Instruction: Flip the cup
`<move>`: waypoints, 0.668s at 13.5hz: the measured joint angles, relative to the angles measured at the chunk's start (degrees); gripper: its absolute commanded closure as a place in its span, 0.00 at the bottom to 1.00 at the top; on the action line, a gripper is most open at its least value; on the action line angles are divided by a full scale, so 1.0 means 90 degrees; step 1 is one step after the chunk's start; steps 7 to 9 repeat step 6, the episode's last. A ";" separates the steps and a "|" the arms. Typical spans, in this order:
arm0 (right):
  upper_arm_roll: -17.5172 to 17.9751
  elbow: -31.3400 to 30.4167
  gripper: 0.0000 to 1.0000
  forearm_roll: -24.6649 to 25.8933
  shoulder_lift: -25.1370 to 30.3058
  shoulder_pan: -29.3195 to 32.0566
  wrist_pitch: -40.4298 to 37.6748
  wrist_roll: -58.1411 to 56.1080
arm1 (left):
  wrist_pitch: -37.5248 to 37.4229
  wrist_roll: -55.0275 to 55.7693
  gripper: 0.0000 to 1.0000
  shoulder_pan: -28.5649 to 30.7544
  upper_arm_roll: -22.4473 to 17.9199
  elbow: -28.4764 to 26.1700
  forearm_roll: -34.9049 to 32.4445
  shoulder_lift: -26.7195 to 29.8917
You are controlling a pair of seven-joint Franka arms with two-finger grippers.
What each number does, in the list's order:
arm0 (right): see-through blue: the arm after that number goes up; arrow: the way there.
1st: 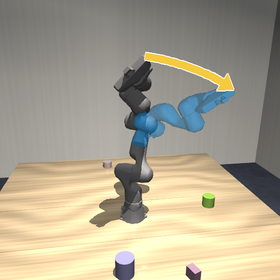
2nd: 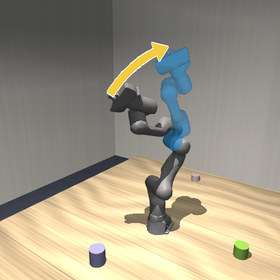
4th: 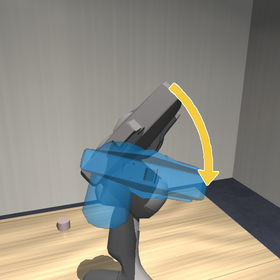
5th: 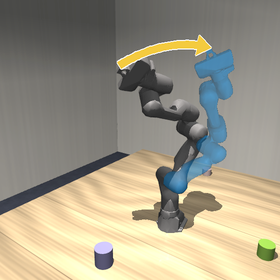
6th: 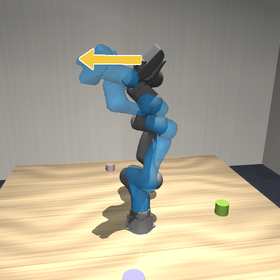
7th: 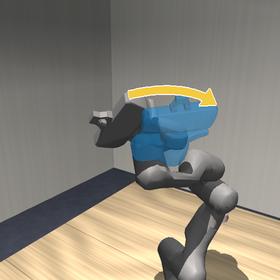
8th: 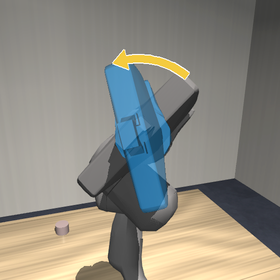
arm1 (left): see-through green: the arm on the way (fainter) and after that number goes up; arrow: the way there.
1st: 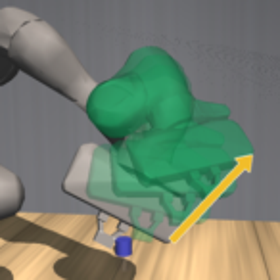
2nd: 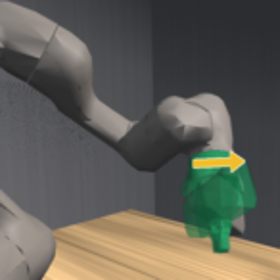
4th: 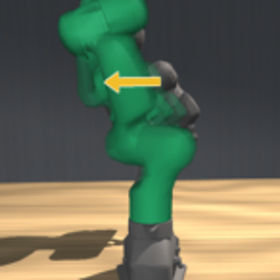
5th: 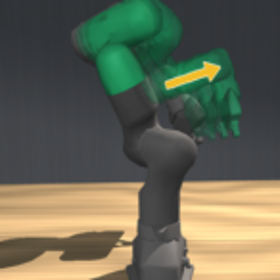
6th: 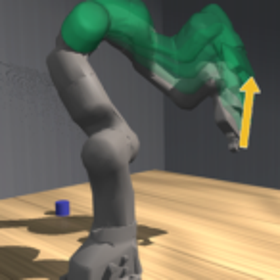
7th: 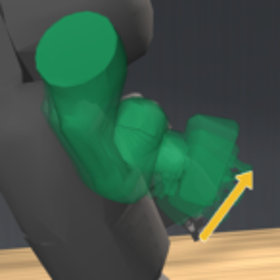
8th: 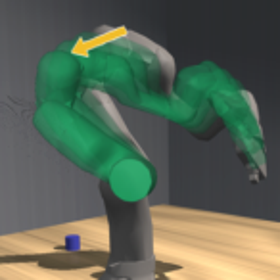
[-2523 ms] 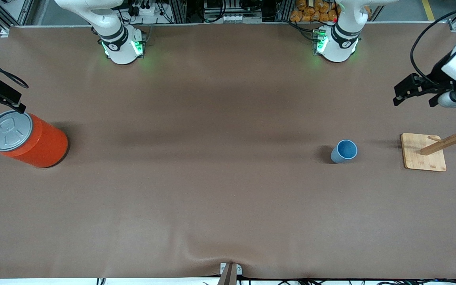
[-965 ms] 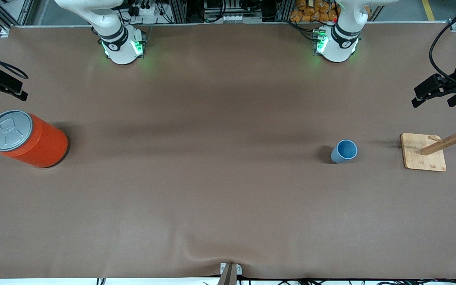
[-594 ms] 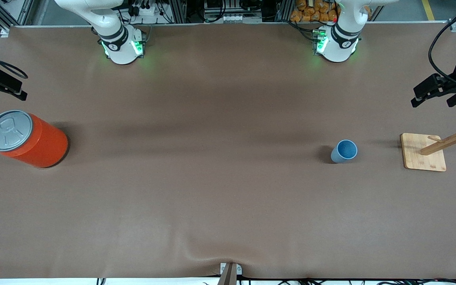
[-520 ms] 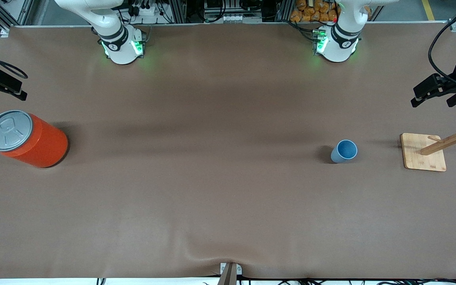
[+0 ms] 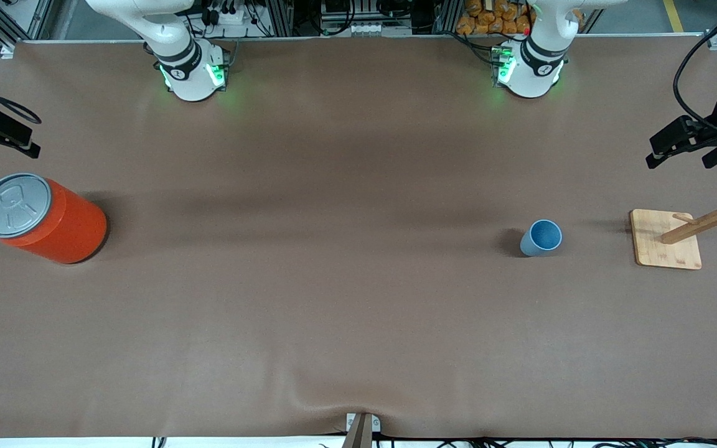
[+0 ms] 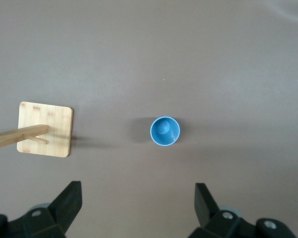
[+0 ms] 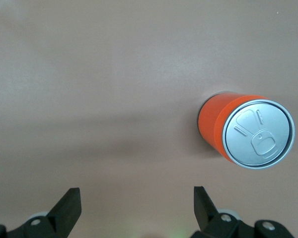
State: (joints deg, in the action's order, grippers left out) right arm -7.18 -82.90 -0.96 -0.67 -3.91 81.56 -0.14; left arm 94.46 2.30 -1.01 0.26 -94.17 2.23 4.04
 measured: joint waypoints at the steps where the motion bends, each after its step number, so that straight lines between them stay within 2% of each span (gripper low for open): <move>1: -0.0005 0.0000 0.00 0.0000 0.0000 0.0004 0.0000 -0.0002 | 0.0000 0.0000 0.00 0.0000 0.0000 0.0000 0.0000 0.0000; 9: -0.0004 0.0000 0.00 0.0000 0.0000 0.0005 0.0000 -0.0007 | 0.0000 -0.0001 0.00 0.0002 0.0049 0.0000 0.0000 0.0000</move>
